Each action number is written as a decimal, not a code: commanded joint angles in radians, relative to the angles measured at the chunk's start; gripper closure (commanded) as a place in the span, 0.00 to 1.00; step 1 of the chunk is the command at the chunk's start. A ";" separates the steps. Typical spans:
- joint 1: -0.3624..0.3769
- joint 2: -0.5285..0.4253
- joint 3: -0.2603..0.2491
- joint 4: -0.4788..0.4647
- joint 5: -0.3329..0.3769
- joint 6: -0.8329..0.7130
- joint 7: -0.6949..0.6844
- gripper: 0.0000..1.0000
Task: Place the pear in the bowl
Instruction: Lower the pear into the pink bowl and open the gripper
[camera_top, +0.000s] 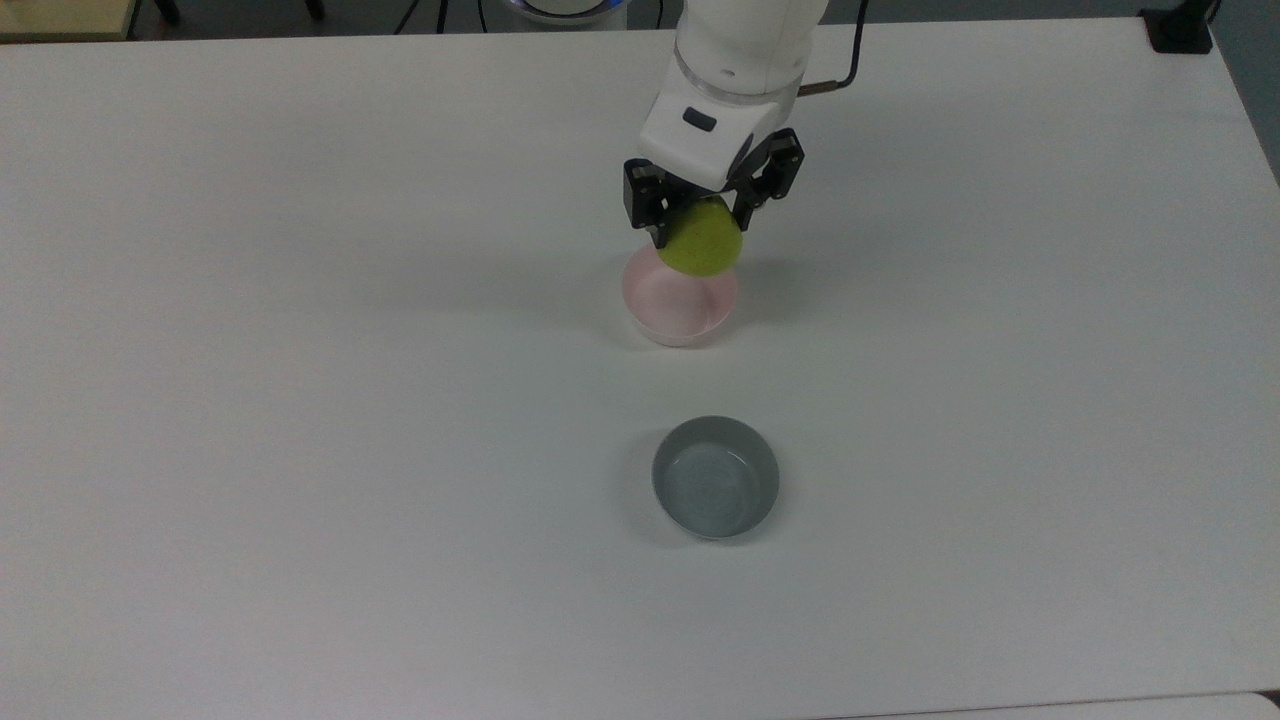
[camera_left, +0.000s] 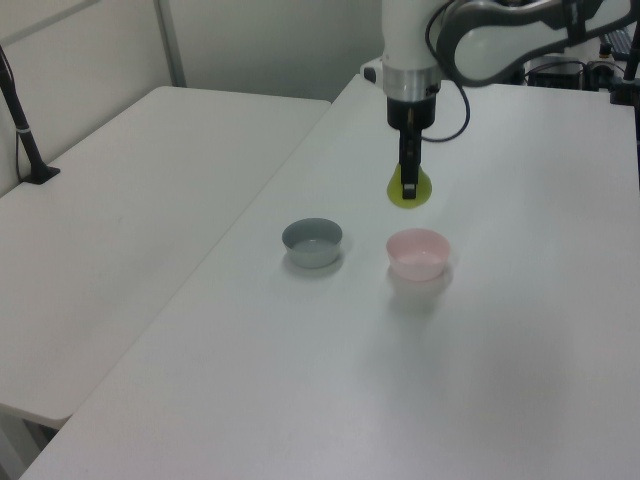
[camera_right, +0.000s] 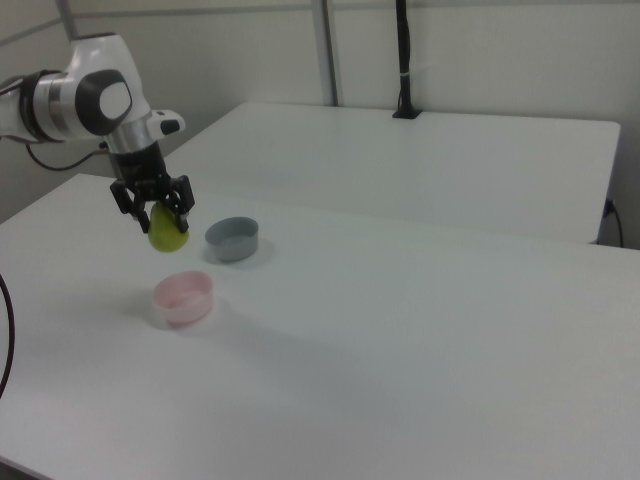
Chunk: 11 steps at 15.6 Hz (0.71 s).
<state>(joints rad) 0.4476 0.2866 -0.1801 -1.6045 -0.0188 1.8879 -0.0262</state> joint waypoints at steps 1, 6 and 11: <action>-0.006 0.008 0.030 -0.058 -0.001 0.074 0.038 0.72; -0.001 0.065 0.030 -0.094 -0.026 0.149 0.052 0.72; 0.005 0.109 0.030 -0.132 -0.044 0.201 0.058 0.72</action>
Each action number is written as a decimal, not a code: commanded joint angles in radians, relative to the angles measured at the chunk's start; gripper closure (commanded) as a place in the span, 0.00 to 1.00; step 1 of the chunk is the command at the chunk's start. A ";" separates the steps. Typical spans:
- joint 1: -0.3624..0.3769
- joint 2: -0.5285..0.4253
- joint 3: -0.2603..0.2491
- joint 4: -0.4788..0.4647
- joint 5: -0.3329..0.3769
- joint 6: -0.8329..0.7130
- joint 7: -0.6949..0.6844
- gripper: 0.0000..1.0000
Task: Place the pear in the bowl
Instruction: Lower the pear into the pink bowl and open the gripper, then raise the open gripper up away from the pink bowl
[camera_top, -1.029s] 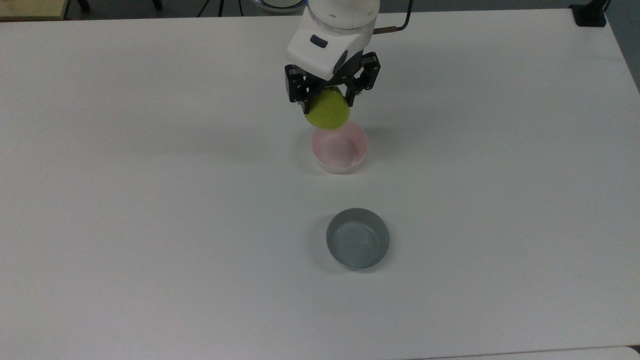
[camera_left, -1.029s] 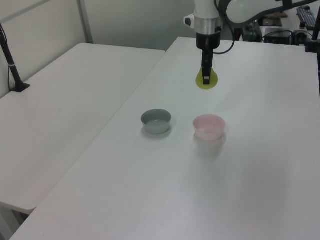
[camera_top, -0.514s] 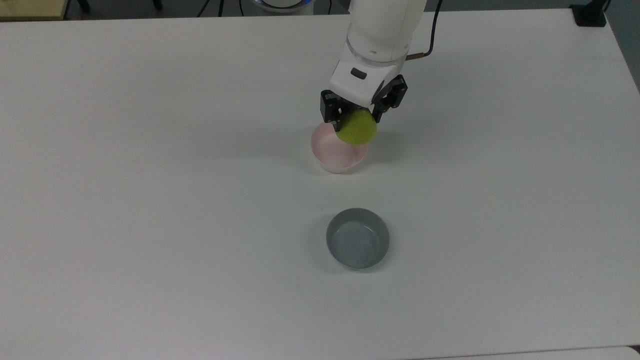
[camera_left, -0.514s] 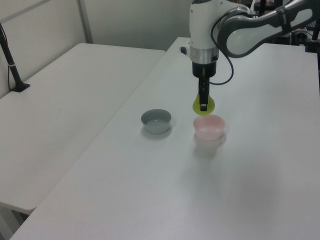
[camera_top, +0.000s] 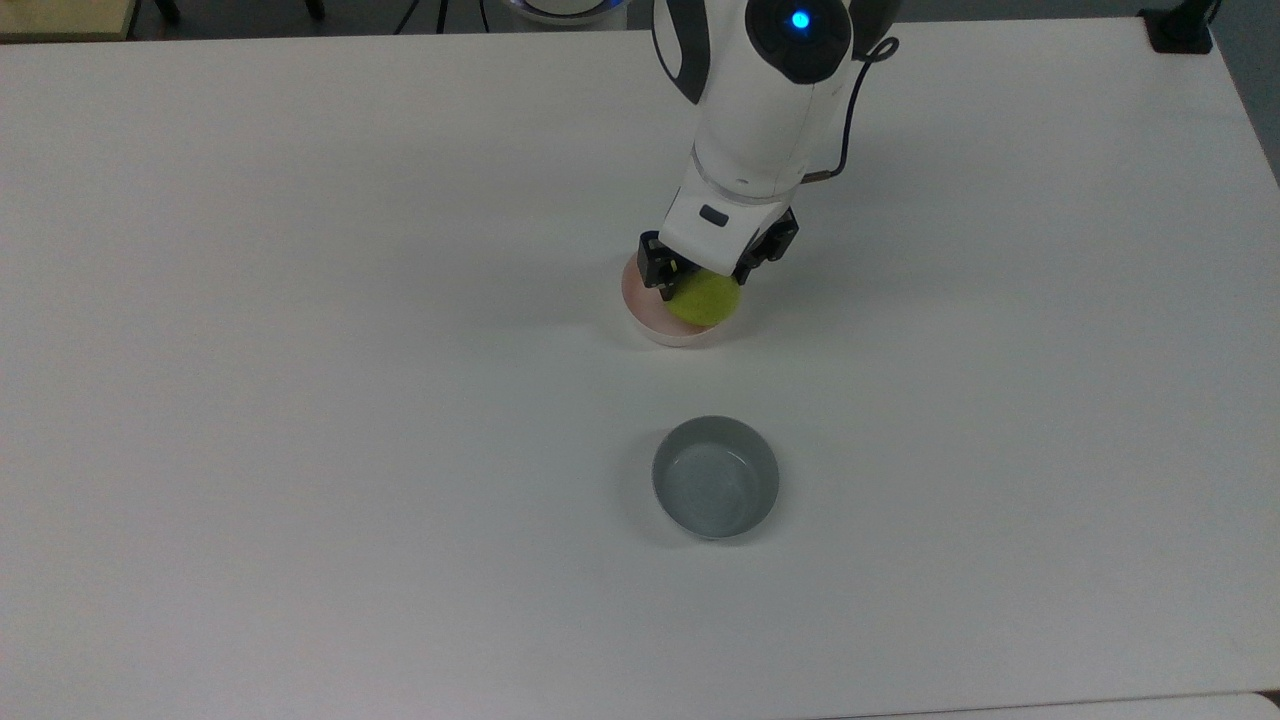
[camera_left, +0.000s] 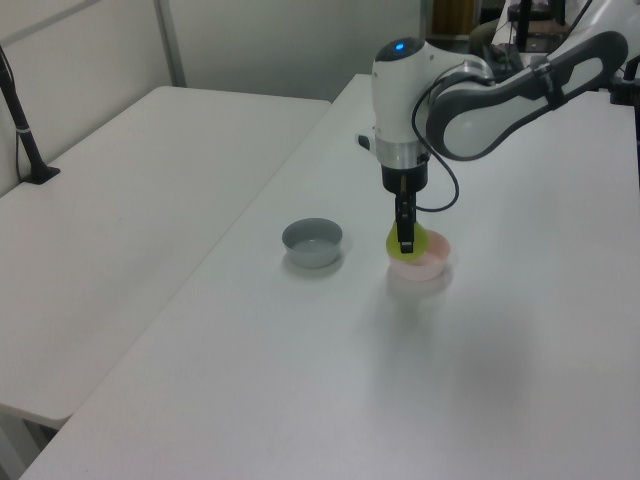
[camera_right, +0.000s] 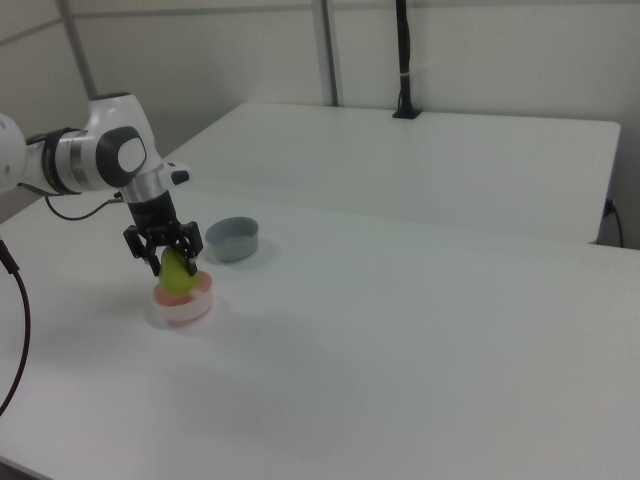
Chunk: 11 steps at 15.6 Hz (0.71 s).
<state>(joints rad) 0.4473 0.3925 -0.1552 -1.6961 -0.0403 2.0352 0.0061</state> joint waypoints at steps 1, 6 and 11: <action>0.005 0.008 0.005 -0.042 -0.026 0.059 0.026 0.72; -0.005 0.003 0.005 -0.057 -0.027 0.060 0.028 0.22; -0.016 -0.058 0.005 -0.050 -0.026 0.024 0.070 0.00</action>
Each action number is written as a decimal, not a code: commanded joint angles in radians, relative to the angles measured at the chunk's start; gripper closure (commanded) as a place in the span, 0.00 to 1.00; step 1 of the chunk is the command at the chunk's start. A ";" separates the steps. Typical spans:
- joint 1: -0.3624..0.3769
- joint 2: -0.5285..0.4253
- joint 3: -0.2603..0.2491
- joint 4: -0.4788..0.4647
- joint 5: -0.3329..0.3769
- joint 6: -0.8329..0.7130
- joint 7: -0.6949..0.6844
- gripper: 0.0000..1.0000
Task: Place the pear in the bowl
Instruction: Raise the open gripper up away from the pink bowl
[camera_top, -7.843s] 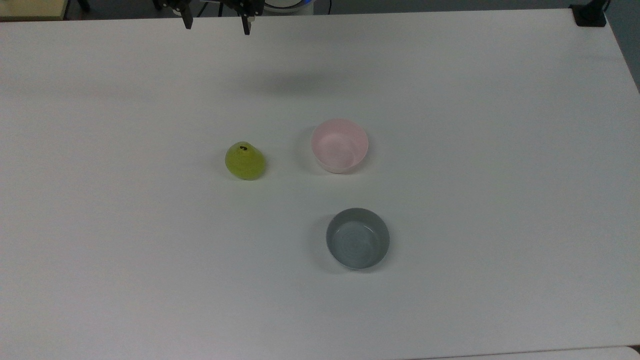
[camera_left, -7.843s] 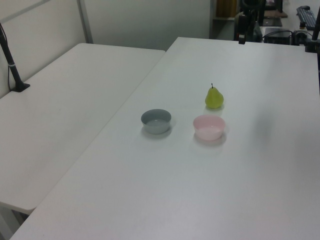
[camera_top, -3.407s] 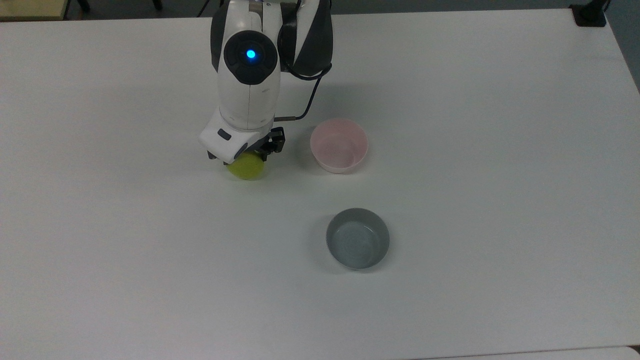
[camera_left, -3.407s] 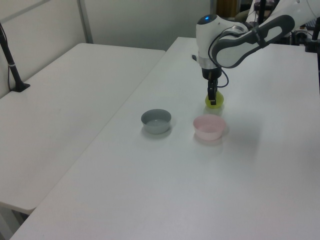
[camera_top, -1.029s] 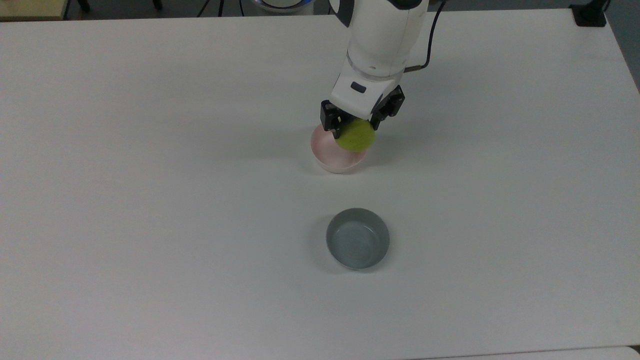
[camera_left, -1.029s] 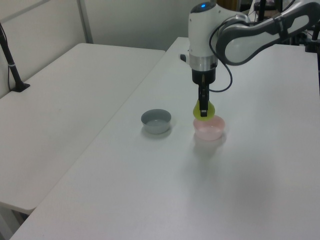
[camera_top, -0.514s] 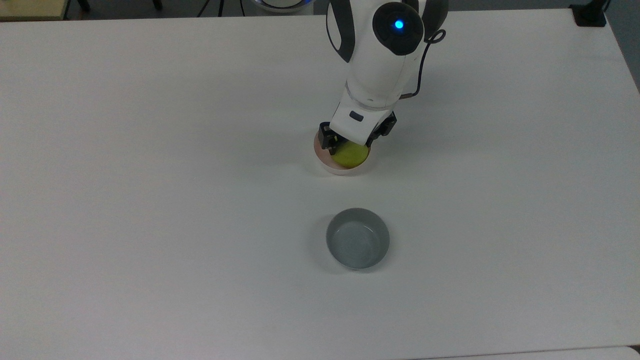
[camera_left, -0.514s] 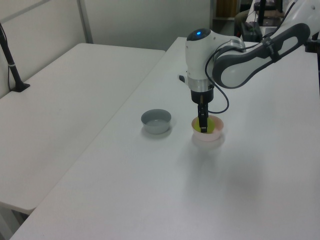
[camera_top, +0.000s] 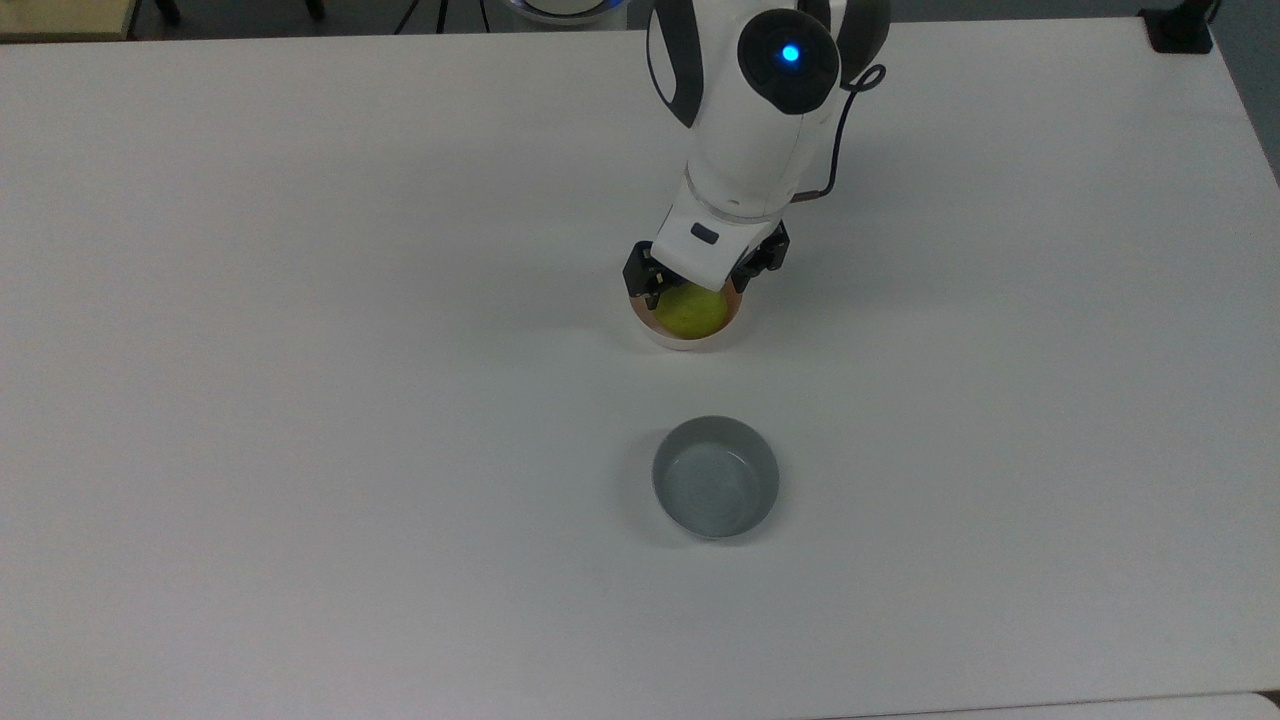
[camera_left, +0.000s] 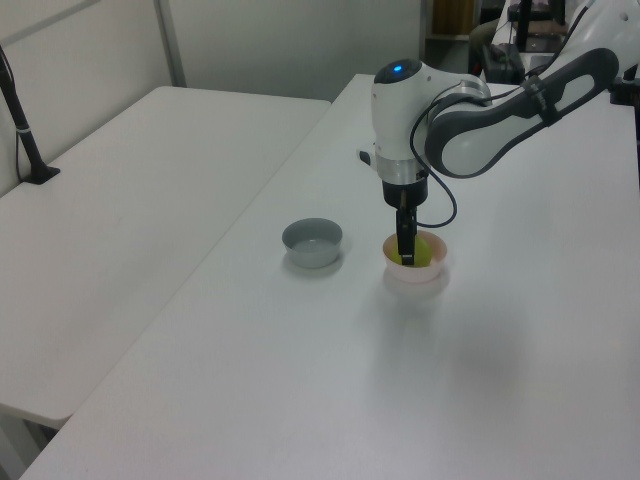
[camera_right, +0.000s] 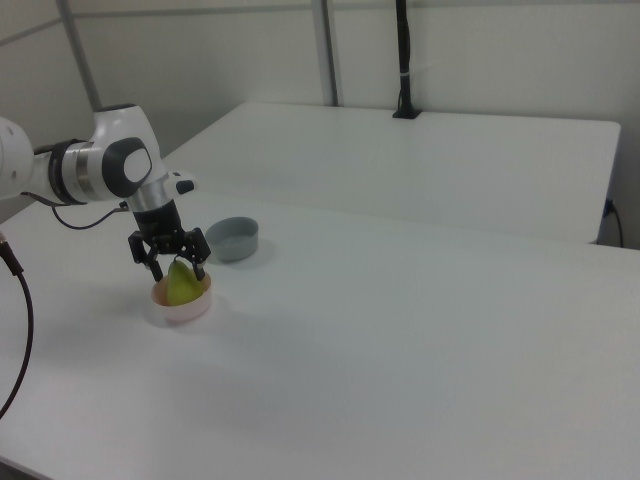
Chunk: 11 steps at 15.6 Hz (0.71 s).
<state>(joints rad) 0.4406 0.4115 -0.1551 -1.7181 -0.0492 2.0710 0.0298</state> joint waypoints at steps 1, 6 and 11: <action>-0.011 -0.103 0.006 -0.021 -0.014 -0.038 0.050 0.00; -0.066 -0.183 0.015 0.061 -0.008 -0.176 0.159 0.00; -0.202 -0.282 0.035 0.061 -0.011 -0.255 0.153 0.00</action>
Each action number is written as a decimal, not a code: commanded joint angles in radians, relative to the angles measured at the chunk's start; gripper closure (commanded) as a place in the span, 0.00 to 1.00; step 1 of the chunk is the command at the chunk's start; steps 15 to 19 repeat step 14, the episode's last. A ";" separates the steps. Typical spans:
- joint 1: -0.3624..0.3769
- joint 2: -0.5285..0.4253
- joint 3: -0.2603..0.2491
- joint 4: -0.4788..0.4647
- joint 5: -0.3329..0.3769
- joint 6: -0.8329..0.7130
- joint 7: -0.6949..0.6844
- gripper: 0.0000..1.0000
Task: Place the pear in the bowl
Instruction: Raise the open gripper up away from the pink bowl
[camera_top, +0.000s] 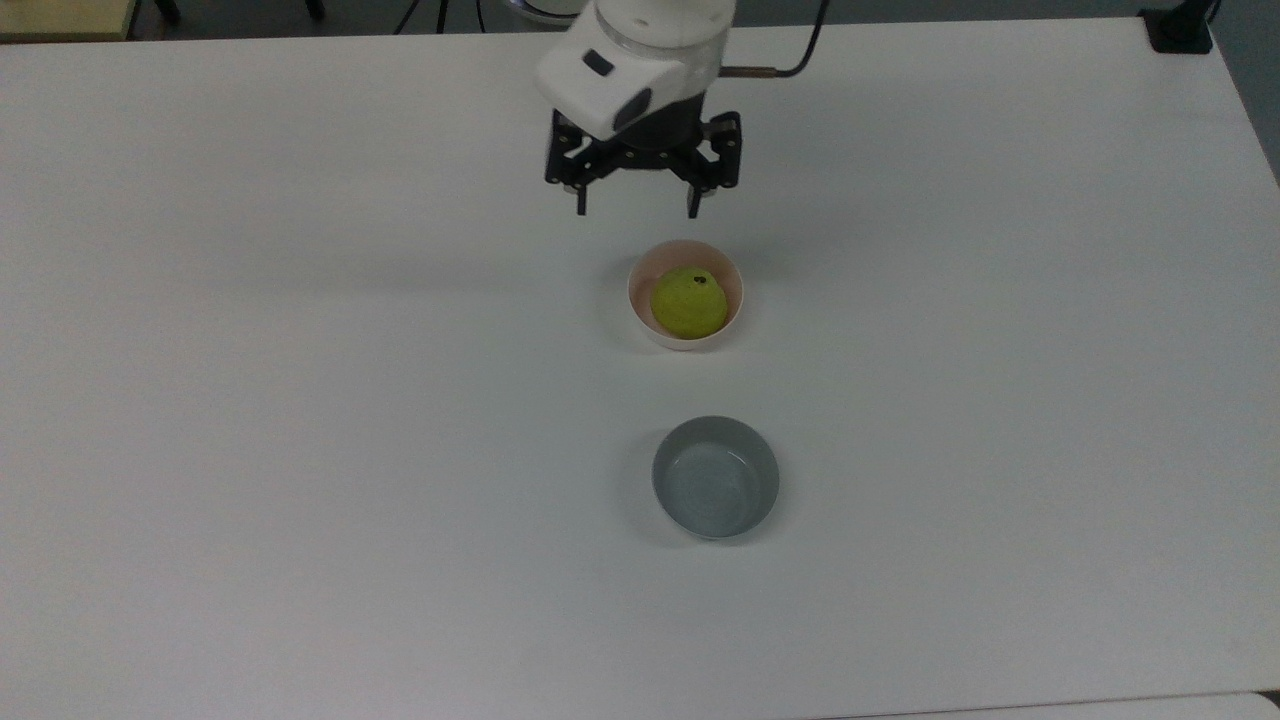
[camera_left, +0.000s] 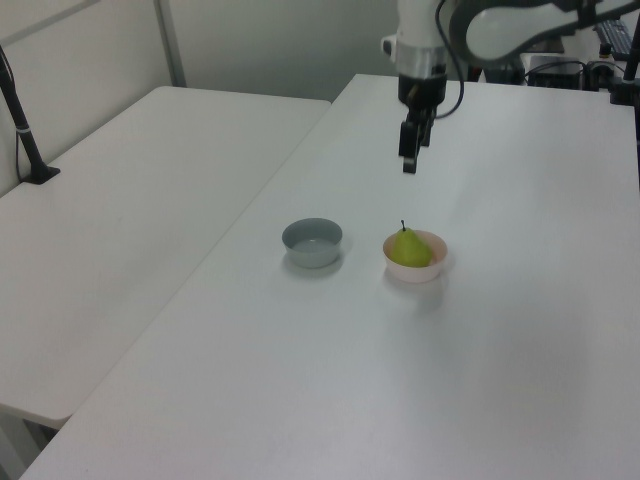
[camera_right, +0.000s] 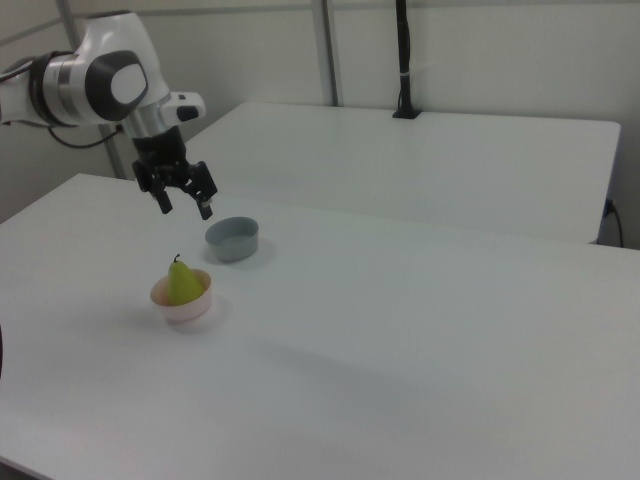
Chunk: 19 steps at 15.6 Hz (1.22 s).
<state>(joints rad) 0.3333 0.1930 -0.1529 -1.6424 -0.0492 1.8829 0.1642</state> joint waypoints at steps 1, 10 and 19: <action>-0.159 -0.084 0.065 -0.014 -0.011 -0.080 0.012 0.00; -0.355 -0.107 0.110 -0.019 0.003 -0.140 -0.108 0.00; -0.349 -0.110 0.081 -0.019 0.023 -0.143 -0.098 0.00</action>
